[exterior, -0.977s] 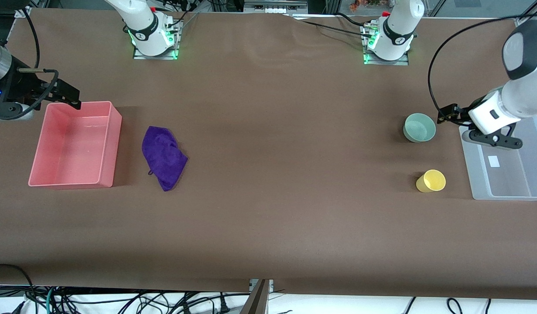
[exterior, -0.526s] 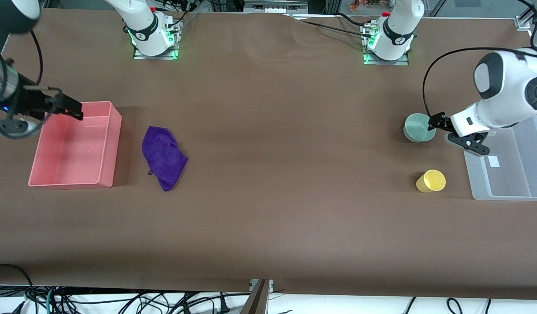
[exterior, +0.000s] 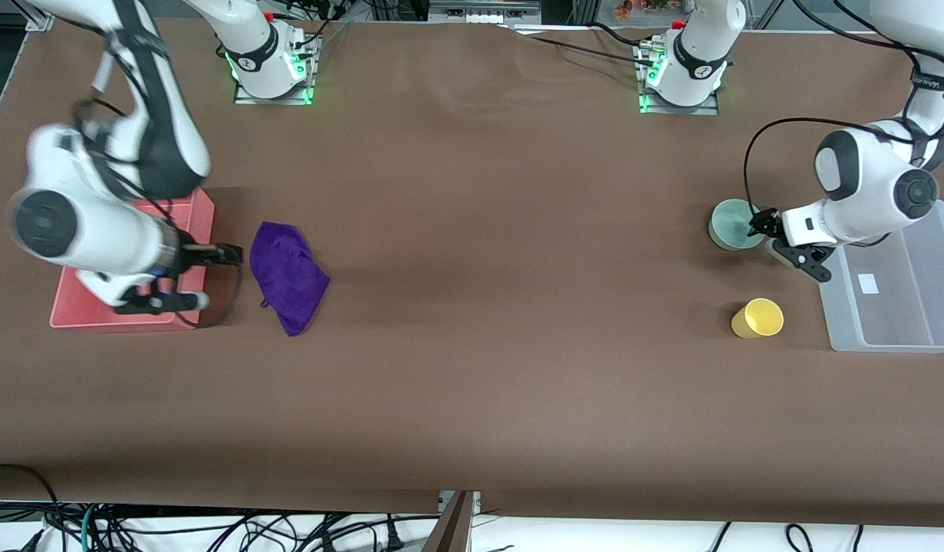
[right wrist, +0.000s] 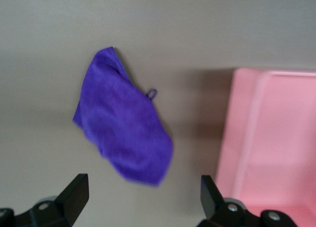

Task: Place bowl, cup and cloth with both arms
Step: 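Reach the right gripper to the purple cloth while the left gripper reaches the green bowl, then grasp the cloth with the right gripper while the left gripper grasps the bowl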

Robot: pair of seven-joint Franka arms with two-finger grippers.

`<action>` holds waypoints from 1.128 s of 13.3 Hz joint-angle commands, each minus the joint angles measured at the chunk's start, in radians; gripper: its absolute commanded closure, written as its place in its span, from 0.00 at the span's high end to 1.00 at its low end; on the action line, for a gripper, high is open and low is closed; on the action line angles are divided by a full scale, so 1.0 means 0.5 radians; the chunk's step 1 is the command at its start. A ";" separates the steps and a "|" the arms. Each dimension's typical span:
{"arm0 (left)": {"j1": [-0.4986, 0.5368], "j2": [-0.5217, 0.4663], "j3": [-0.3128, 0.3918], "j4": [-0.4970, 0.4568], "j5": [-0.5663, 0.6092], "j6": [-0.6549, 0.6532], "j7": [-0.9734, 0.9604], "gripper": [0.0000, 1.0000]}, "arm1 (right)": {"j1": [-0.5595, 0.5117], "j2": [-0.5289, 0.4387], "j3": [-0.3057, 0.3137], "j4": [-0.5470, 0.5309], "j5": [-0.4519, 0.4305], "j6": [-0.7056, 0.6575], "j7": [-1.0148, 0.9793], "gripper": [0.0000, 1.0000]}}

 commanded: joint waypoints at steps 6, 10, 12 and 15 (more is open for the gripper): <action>0.007 0.056 -0.018 -0.107 0.036 0.225 0.186 0.00 | 0.061 0.184 0.034 -0.647 0.017 1.041 0.120 1.00; 0.007 0.001 -0.021 -0.089 0.033 0.161 0.186 0.00 | 0.101 0.298 0.034 -0.700 0.014 1.325 0.117 0.24; -0.011 -0.118 -0.024 -0.040 0.033 -0.020 0.180 0.00 | 0.114 0.298 0.034 -0.691 0.014 1.315 0.120 0.00; -0.002 -0.158 -0.046 0.275 0.033 -0.476 0.192 0.00 | 0.111 0.243 0.031 -0.654 0.014 1.267 0.077 0.00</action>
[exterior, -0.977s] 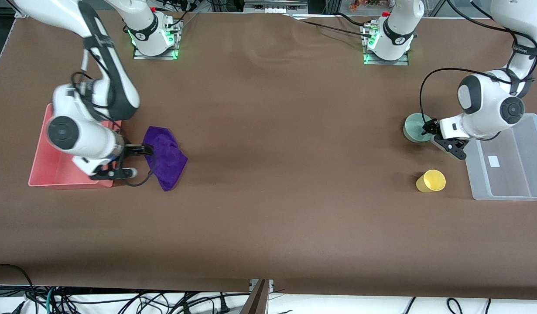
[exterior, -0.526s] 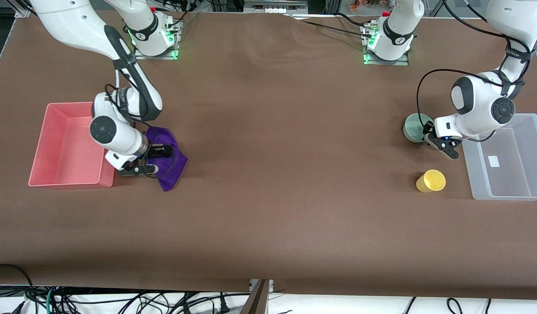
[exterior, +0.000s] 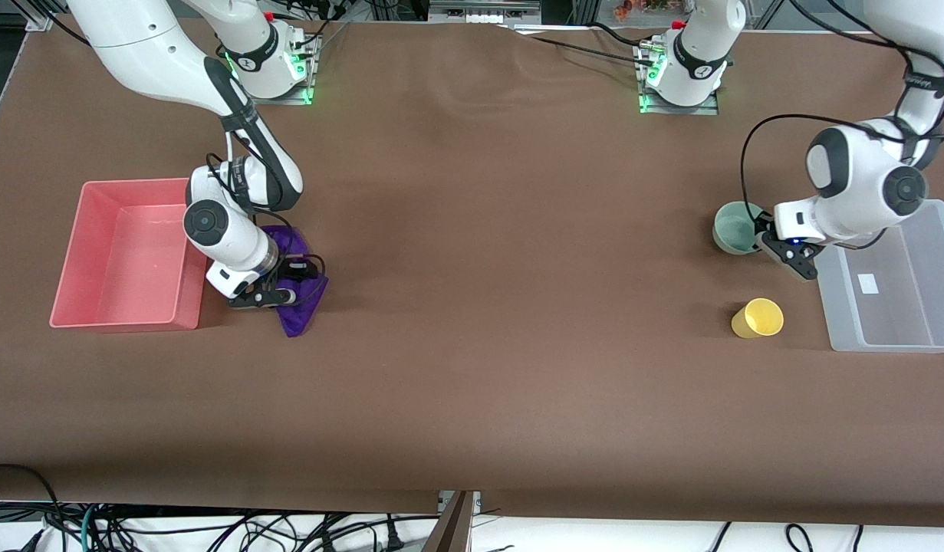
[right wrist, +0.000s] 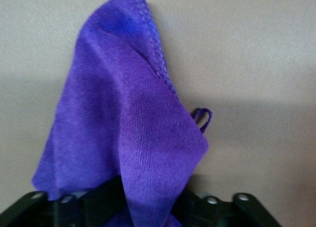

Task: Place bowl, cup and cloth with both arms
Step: 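Grasp the cloth with the right gripper while the left gripper grasps the bowl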

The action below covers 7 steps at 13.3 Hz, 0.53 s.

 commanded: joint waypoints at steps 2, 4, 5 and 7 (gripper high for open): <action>0.016 -0.033 0.005 0.497 0.033 -0.625 0.085 0.00 | -0.007 -0.122 -0.009 0.140 0.013 -0.323 -0.025 0.00; 0.092 0.053 0.018 0.739 0.033 -0.801 0.210 0.00 | -0.016 -0.196 -0.018 0.333 0.013 -0.743 -0.053 0.00; 0.141 0.117 0.018 0.841 0.036 -0.862 0.296 0.00 | -0.026 -0.217 -0.024 0.459 0.013 -0.967 -0.084 0.00; 0.261 0.222 0.018 0.976 0.097 -0.875 0.477 0.00 | -0.078 -0.254 -0.027 0.750 0.013 -1.436 -0.203 0.00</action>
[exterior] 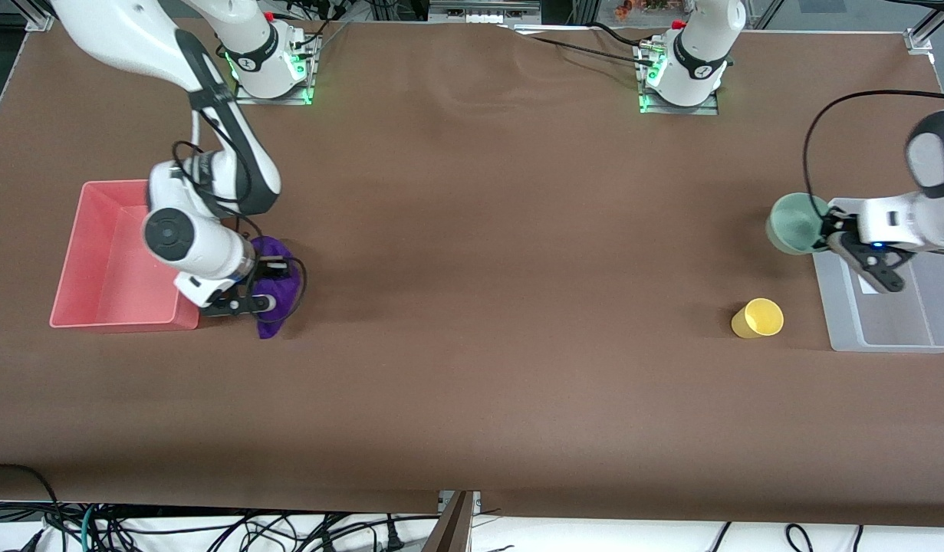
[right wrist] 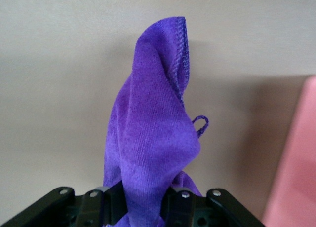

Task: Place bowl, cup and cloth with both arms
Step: 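Drop the cloth in the pink bin while the left gripper sets the bowl down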

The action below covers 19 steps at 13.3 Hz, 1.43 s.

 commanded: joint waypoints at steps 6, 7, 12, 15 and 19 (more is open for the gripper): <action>0.333 0.516 -0.013 0.463 0.261 0.014 0.443 0.00 | -0.082 -0.052 -0.439 0.795 -0.024 -1.274 -0.920 0.00; 0.379 0.575 -0.013 0.467 0.261 0.111 0.461 0.00 | -0.085 -0.024 -0.546 0.777 -0.024 -1.250 -1.070 0.00; 0.508 0.769 -0.013 0.464 0.258 0.404 0.535 0.00 | -0.128 0.080 -0.731 0.461 0.001 -0.837 -1.360 0.00; 0.508 0.772 -0.013 0.464 0.261 0.407 0.535 0.00 | -0.138 0.135 -0.747 0.292 -0.002 -0.622 -1.363 0.00; 0.487 0.674 -0.031 0.467 0.252 0.361 0.523 1.00 | -0.141 0.136 -0.747 0.264 0.022 -0.544 -1.357 1.00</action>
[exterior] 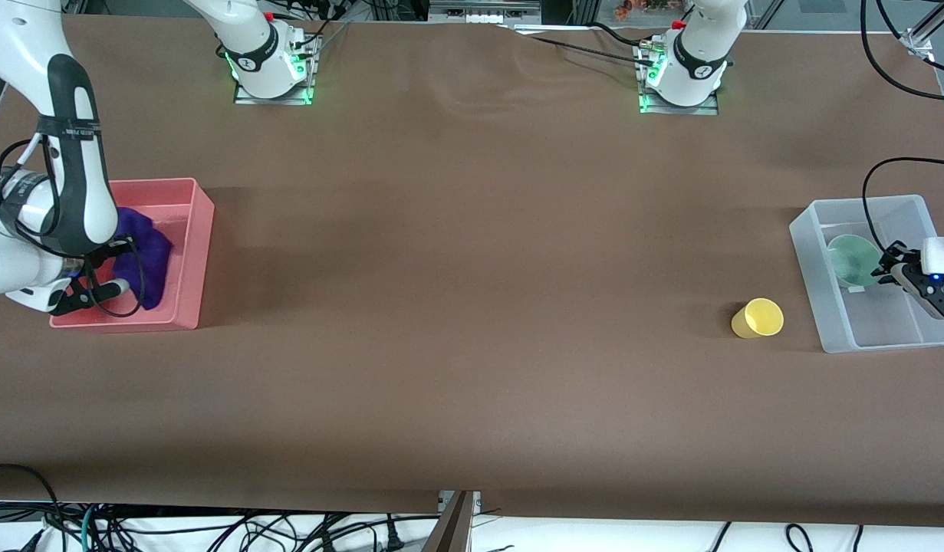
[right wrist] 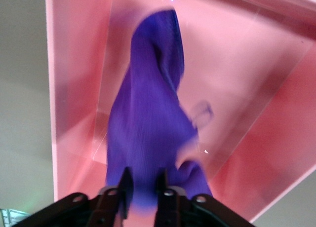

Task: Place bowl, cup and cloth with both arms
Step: 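Drop the cloth in the pink bin while the left gripper sets the bowl down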

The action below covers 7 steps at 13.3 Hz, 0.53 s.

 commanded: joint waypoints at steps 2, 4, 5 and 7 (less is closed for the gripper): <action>-0.041 -0.202 -0.079 0.043 0.002 -0.198 -0.015 1.00 | 0.005 -0.155 -0.004 0.038 0.139 -0.090 -0.013 1.00; -0.059 -0.276 -0.225 0.135 0.005 -0.418 -0.231 1.00 | 0.026 -0.250 0.015 0.212 0.252 -0.362 0.009 1.00; -0.065 -0.276 -0.317 0.208 0.008 -0.541 -0.394 1.00 | 0.029 -0.293 0.103 0.335 0.265 -0.510 0.054 1.00; -0.136 -0.267 -0.432 0.258 0.030 -0.631 -0.829 1.00 | 0.029 -0.345 0.284 0.544 0.256 -0.716 0.427 1.00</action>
